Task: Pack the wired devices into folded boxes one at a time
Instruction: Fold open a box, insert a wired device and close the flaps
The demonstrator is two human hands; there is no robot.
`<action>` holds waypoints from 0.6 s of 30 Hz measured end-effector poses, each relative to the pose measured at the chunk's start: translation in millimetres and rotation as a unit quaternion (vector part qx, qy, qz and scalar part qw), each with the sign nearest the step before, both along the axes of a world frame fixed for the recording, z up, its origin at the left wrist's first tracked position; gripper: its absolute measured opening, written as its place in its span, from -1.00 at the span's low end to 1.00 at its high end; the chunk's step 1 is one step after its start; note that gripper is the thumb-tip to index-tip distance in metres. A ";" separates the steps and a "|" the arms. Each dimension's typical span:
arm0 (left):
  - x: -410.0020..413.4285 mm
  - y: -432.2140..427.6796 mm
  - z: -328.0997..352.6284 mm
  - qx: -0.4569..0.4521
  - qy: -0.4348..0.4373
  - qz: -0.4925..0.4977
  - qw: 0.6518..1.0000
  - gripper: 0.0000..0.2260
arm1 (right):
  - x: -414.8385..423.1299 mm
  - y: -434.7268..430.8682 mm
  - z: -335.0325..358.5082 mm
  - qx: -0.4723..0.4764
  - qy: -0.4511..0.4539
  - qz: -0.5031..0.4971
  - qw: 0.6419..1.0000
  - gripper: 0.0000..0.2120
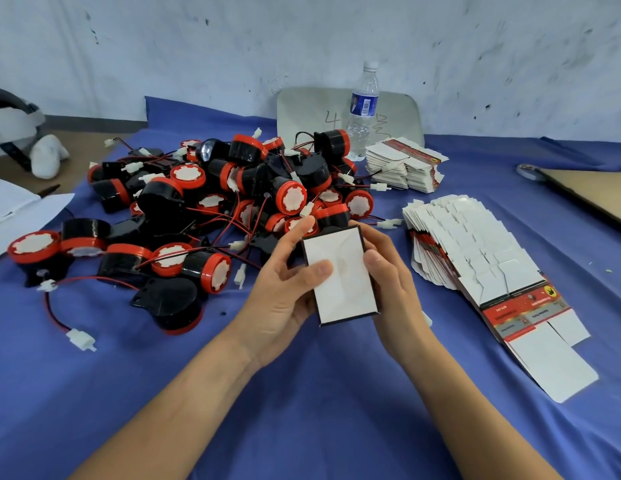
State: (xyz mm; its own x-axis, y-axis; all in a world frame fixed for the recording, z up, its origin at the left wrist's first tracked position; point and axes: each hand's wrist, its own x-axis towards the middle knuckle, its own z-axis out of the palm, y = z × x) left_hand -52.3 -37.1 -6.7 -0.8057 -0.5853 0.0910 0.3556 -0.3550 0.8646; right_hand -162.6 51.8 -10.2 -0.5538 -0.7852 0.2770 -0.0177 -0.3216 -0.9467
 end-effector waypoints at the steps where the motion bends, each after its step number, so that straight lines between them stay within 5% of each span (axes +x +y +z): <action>1: 1.2 -0.5 1.4 0.005 0.003 -0.003 1.000 -0.24 | 0.4 0.0 0.4 0.008 -0.002 0.008 1.000 -0.52; 6: 6.1 3.1 7.1 0.028 0.014 -0.029 0.999 -0.10 | 2.5 -2.3 -4.0 0.040 -0.020 0.040 0.998 -0.63; 9: 6.3 1.5 7.9 -0.120 0.012 0.094 0.988 -0.30 | -1.1 -2.8 -3.7 0.037 0.022 -0.007 0.999 -0.71; 11: 8.8 -3.1 6.7 -0.357 -0.039 0.189 0.914 -0.19 | -7.0 -2.5 -3.6 0.036 0.042 -0.034 0.998 -0.71; 13: 9.9 -3.1 -0.4 -0.572 -0.149 0.198 0.782 -0.04 | -11.7 -1.7 -3.6 0.040 0.020 -0.030 0.999 -0.62; 15: 7.1 1.9 -10.6 -0.667 -0.216 0.166 0.694 0.09 | -13.1 -0.1 -5.0 0.043 0.042 -0.010 0.998 -0.59; 18: 4.4 1.1 -16.2 -0.662 -0.259 0.117 0.693 0.12 | -9.7 -1.2 -9.9 0.084 0.163 0.018 0.983 -0.47</action>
